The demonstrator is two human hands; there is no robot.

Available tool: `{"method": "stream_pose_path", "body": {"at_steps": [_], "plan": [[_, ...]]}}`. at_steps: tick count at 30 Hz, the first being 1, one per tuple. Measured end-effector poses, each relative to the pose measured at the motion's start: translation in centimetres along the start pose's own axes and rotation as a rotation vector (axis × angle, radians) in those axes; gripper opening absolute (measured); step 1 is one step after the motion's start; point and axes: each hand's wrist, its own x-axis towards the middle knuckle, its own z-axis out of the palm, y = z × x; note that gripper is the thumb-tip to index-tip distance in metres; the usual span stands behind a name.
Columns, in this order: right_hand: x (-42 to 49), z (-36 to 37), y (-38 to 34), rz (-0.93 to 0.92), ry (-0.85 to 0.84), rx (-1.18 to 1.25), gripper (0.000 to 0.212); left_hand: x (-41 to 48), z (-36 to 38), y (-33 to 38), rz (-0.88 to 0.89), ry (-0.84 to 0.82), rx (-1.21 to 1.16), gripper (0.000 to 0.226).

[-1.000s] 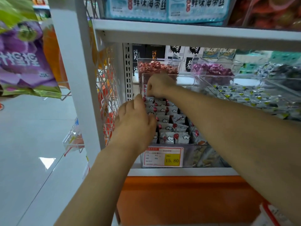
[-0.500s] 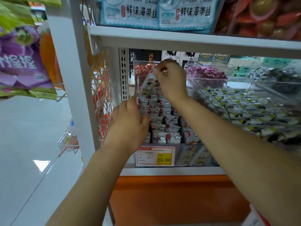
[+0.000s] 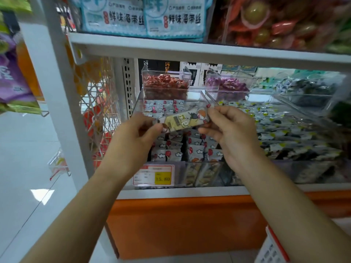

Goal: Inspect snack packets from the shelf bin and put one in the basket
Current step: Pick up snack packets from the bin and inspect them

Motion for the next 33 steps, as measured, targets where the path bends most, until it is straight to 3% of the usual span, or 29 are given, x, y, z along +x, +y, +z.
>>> {"method": "stream_pose_path", "body": {"at_steps": [6, 12, 20, 26, 30, 33], "plan": [[-0.4, -1.0, 0.2, 0.123, -0.091, 0.146, 0.008, -0.3, 0.2, 0.2, -0.228, -0.019, -0.365, 0.019], [-0.1, -1.3, 0.1, 0.204, -0.183, 0.255, 0.015, 0.0, 0.2, 0.3, -0.273, 0.094, -0.443, 0.02], [0.1, -1.7, 0.6, -0.027, -0.076, -0.01, 0.014, 0.1, 0.0, 0.5, -0.38, 0.014, -0.8, 0.025], [-0.2, -1.4, 0.6, -0.069, -0.143, -0.071, 0.009, -0.1, 0.0, 0.4, -0.215, -0.021, -0.703, 0.02], [-0.2, -1.5, 0.7, -0.182, -0.153, -0.26, 0.015, 0.2, -0.2, 0.8, -0.254, -0.087, -0.8, 0.009], [-0.3, -1.4, 0.6, -0.216, -0.186, -0.328, 0.017, 0.1, -0.1, 0.6, -0.225, -0.118, -0.682, 0.032]]}}
